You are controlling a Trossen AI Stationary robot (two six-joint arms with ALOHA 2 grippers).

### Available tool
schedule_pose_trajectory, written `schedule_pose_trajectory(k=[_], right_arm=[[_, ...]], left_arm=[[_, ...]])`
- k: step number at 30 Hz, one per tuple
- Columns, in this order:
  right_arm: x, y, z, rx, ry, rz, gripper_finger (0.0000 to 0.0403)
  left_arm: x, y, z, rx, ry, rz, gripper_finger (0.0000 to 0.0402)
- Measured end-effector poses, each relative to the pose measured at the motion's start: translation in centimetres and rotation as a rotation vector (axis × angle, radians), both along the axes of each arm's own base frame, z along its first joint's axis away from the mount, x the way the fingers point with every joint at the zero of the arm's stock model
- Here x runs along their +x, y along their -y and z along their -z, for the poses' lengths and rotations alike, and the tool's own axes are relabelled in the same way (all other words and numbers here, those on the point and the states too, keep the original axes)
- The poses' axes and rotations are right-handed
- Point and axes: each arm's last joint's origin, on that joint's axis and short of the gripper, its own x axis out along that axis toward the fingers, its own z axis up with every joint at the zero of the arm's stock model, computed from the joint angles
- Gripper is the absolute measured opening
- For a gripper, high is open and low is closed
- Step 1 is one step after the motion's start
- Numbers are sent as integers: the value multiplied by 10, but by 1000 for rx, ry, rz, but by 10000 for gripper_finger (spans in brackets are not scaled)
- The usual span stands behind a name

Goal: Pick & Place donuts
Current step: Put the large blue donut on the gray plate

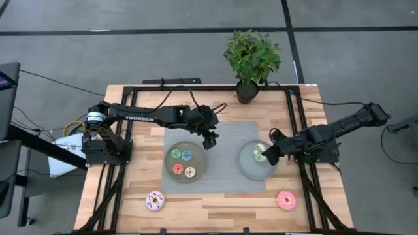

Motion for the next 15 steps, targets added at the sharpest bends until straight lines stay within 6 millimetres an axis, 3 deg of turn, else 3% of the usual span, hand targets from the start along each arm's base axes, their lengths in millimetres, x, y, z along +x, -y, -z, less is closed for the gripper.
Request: schedule_pose_trajectory(k=[15], right_arm=[[-25, -5, 7, 47, -174, 36, 69]], left_arm=[[0, -1, 0, 28, -3, -32, 190]])
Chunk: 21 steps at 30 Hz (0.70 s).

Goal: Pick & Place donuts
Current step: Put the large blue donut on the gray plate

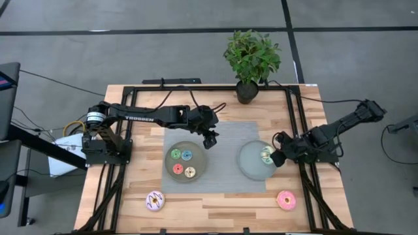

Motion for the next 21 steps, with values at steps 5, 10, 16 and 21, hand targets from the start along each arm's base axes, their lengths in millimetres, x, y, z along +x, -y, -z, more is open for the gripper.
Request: schedule_pose_trajectory(k=[5, 10, 16, 21], right_arm=[[0, -1, 0, 1, 1, -13, 69], [-1, -2, 0, 12, -12, -34, 69], [2, -3, -2, 1, 37, -47, 69], [6, -4, -8, -20, 135, -81, 68]], left_arm=[[0, 0, 0, 0, 2, 0, 190], [0, 0, 0, -2, 4, -3, 190], [0, 0, 0, -17, 7, -17, 190], [0, 0, 0, -17, 7, -17, 190]])
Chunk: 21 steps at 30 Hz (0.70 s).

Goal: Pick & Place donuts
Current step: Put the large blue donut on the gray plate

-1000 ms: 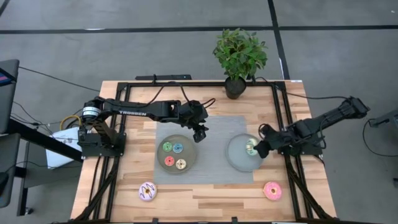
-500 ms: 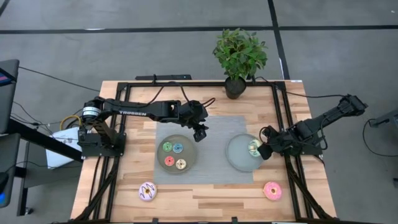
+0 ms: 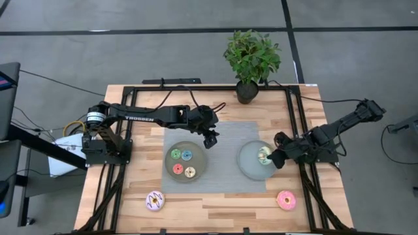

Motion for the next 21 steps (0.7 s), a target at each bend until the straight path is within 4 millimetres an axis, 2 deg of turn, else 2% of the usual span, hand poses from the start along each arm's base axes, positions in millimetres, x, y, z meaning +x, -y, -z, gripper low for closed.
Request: schedule_pose_trajectory(k=[21], right_arm=[[0, 1, 6, -48, -67, 22, 66]], left_arm=[[0, 0, 0, 17, -3, 9, 190]])
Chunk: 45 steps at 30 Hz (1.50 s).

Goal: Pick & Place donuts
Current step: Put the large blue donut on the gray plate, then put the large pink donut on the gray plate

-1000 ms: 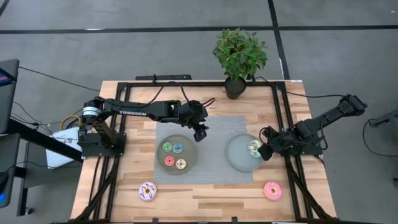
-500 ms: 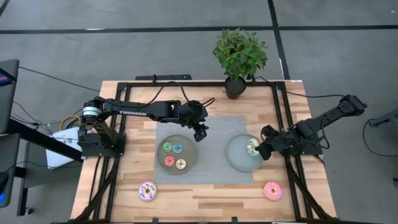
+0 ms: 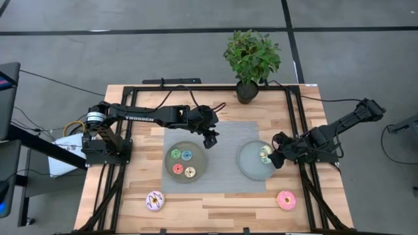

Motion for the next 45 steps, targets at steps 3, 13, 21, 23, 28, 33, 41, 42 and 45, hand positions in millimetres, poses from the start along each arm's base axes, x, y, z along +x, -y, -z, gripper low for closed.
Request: schedule_pose_trajectory(k=[3, 13, 21, 23, 28, 33, 41, 42, 45], right_arm=[[-1, 0, 0, 9, -12, -11, 66], [-4, -1, 3, 57, -77, -43, 98], [-6, -4, 3, 153, -130, -95, 181], [-7, -5, 3, 186, -145, -99, 192], [-8, -6, 3, 248, -172, -104, 200], [-9, -8, 2, 328, -209, -120, 191], [-2, -13, -17, 396, -131, -181, 172], [-2, -13, -22, 394, -124, -181, 169], [-2, -13, -38, 402, -110, -185, 162]], left_arm=[[0, 0, 0, 2, -1, -2, 190], [0, -1, 0, 15, 3, -14, 190], [1, -1, -1, 16, 13, -14, 190], [1, -1, -2, 17, 23, -15, 190], [3, -1, -4, 20, 52, -15, 190], [5, -1, -5, 21, 72, -14, 190], [5, -1, -5, 21, 73, -14, 190], [5, -1, -5, 21, 73, -14, 190], [5, -1, -5, 23, 71, -9, 190]])
